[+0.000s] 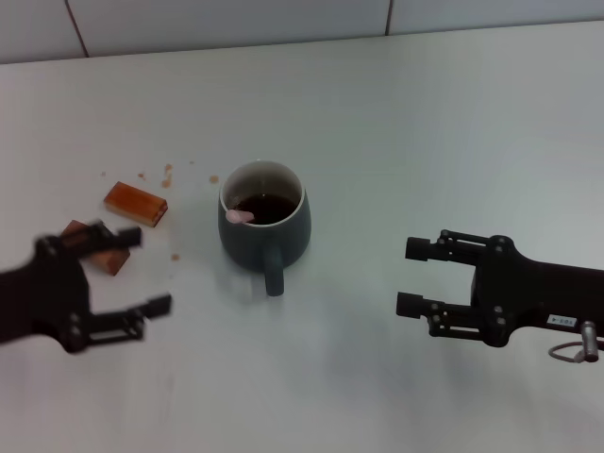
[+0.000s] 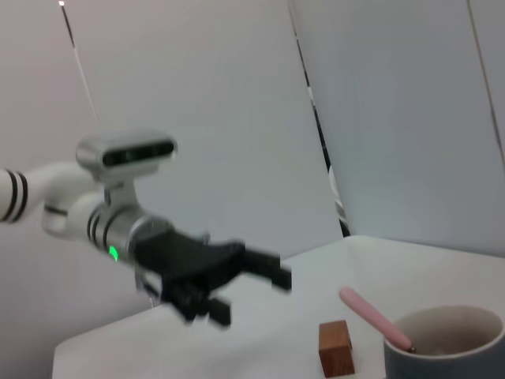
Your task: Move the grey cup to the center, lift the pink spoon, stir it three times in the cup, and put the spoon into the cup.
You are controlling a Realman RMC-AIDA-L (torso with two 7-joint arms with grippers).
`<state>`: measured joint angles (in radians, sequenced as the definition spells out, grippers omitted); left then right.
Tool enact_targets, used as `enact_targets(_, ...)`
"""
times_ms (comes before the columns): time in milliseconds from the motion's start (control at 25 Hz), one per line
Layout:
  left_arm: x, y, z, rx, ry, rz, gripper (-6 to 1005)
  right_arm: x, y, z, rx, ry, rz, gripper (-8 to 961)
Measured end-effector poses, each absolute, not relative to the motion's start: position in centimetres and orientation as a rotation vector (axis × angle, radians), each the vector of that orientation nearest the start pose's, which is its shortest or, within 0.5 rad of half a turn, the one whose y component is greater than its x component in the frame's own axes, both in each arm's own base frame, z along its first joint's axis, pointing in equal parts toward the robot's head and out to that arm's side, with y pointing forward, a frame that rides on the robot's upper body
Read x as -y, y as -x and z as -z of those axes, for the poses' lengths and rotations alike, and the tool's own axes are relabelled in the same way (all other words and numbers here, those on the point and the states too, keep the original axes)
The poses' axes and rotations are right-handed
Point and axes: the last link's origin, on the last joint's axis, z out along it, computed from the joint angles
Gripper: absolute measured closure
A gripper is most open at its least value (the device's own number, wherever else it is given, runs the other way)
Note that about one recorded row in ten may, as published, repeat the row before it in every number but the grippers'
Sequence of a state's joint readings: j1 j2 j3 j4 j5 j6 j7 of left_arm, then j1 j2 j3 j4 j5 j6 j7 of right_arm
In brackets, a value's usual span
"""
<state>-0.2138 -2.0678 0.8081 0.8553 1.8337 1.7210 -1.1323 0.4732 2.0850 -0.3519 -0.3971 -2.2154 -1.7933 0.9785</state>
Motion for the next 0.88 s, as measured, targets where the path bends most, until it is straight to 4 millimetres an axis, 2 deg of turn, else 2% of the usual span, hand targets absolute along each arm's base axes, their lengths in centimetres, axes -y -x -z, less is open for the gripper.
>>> enact_targets(80, -24.6, 30.3, -1.2, 0.313, 2.718, 0.768, 140, -26.1, -28.0, 2.6, -0.45, 2.748, -1.014, 212)
enact_targets(200, -24.4, 30.2, -0.4, 0.307, 2.725, 0.799, 140, -26.2, -27.9, 2.7, -0.445, 2.749, -1.018, 212)
enact_targets(880, -24.9, 29.5, 0.1, 0.26, 2.706, 0.859, 140, -26.1, -27.9, 3.3, -0.435, 2.749, -1.007, 212)
